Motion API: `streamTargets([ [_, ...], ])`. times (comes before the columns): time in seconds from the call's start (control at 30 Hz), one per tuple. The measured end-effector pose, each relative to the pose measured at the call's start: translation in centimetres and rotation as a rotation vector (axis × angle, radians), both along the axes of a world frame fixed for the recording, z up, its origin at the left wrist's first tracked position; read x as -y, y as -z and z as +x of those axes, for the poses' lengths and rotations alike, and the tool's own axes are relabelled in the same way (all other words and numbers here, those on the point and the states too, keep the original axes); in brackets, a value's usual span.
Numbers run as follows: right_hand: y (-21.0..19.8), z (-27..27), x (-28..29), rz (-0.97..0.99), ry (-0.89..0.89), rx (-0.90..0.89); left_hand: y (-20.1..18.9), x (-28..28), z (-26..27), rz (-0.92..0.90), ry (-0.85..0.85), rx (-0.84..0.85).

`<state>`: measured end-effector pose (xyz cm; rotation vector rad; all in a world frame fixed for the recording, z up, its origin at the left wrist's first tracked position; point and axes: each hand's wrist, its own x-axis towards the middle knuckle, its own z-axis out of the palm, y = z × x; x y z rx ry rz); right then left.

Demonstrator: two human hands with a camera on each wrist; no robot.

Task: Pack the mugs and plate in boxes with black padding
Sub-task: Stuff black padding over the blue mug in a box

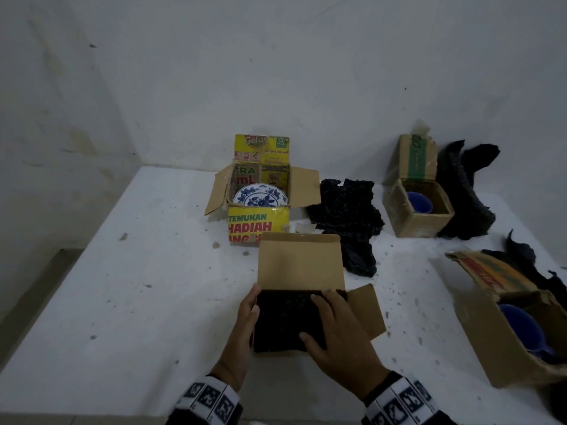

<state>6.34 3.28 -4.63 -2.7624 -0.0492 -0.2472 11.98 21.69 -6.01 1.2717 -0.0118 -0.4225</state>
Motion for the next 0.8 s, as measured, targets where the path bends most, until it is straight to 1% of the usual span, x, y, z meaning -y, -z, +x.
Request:
streamTargets([
  [0.07,1.2,-0.1,-0.6,-0.032,0.039,-0.113,-0.1,0.0,0.0,0.001,0.005,0.005],
  [0.1,1.7,-0.1,-0.7,-0.025,0.048,-0.137,-0.1,0.0,0.1,0.005,0.004,0.001],
  [0.2,1.4,0.5,-0.6,0.063,0.060,-0.184,0.0,0.0,0.2,0.007,0.002,-0.002],
  [0.27,0.4,0.9,-0.5,0.087,0.052,-0.130,0.1,0.0,0.2,0.011,0.004,0.003],
  [0.37,-0.7,1.1,-1.3,0.057,-0.016,-0.005,0.0,0.0,0.1,0.011,0.009,-0.006],
  [0.43,-0.8,1.1,-2.1,0.010,-0.037,0.025,0.0,-0.1,0.1,0.003,0.014,-0.021],
  [0.57,0.1,1.7,-3.8,-0.031,0.034,-0.062,0.0,-0.2,0.0,0.004,0.013,-0.019],
  [0.73,1.0,2.3,-4.2,0.062,0.138,-0.105,0.1,-0.3,0.0,0.032,0.007,0.002],
  [0.8,1.2,2.7,-4.3,0.060,0.175,-0.136,0.0,-0.1,-0.1,0.023,0.006,-0.006],
])
